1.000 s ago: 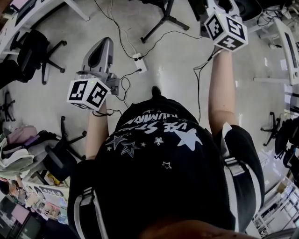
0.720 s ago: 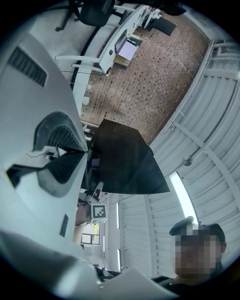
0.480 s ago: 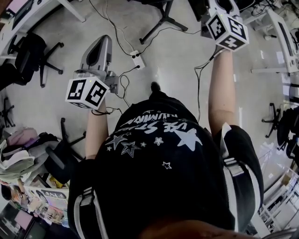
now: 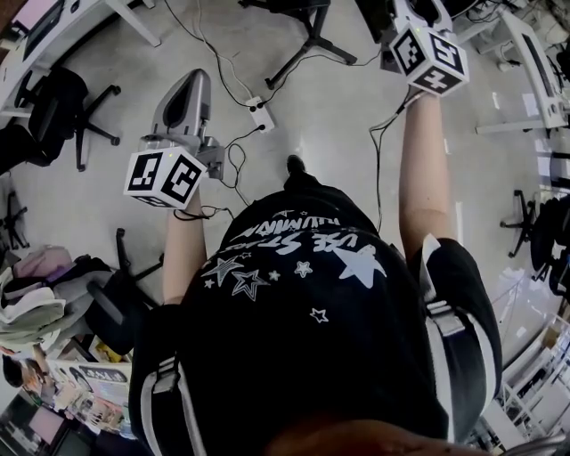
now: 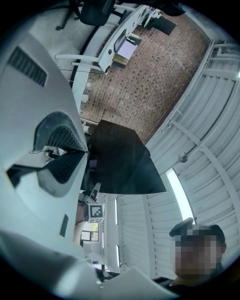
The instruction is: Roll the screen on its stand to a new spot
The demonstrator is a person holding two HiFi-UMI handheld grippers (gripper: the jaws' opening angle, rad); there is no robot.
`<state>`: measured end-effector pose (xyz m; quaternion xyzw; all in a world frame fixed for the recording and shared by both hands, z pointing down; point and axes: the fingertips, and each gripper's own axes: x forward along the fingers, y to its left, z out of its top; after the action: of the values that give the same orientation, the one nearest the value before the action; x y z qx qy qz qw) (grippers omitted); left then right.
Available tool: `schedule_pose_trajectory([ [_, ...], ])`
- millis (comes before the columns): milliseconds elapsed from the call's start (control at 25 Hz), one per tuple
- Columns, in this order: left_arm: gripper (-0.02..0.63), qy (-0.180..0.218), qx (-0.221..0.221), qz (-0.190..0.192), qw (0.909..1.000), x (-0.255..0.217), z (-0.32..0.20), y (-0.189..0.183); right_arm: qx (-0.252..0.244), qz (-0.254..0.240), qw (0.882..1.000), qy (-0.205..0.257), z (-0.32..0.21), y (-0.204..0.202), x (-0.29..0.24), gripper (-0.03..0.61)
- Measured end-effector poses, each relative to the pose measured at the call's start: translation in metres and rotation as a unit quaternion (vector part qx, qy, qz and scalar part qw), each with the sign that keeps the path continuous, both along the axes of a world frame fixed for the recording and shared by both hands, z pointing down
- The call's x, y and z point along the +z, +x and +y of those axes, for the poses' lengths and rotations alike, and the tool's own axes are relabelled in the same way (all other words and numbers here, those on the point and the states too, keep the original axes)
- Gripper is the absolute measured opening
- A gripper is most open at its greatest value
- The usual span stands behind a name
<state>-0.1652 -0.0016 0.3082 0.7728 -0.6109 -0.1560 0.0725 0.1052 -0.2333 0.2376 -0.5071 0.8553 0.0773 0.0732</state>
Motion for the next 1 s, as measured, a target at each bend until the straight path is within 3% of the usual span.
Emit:
schedule_pose_trajectory([
  [400, 0.011, 0.008, -0.007, 0.001, 0.9999, -0.004, 0.009, -0.006, 0.002, 0.010, 1.000, -0.003, -0.005, -0.001, 0.006, 0.186],
  [640, 0.012, 0.007, -0.012, 0.000, 0.9999, -0.004, 0.027, -0.012, 0.036, 0.050, 0.998, 0.034, 0.014, 0.008, 0.001, 0.201],
  [720, 0.012, 0.008, -0.013, 0.003, 0.9999, -0.003, 0.037, -0.013, 0.036, 0.039, 0.998, 0.023, 0.027, 0.011, 0.004, 0.242],
  [1000, 0.012, -0.005, -0.004, 0.030, 0.9995, 0.023, 0.073, -0.002, 0.021, 0.034, 0.999, -0.033, 0.094, 0.033, 0.043, 0.245],
])
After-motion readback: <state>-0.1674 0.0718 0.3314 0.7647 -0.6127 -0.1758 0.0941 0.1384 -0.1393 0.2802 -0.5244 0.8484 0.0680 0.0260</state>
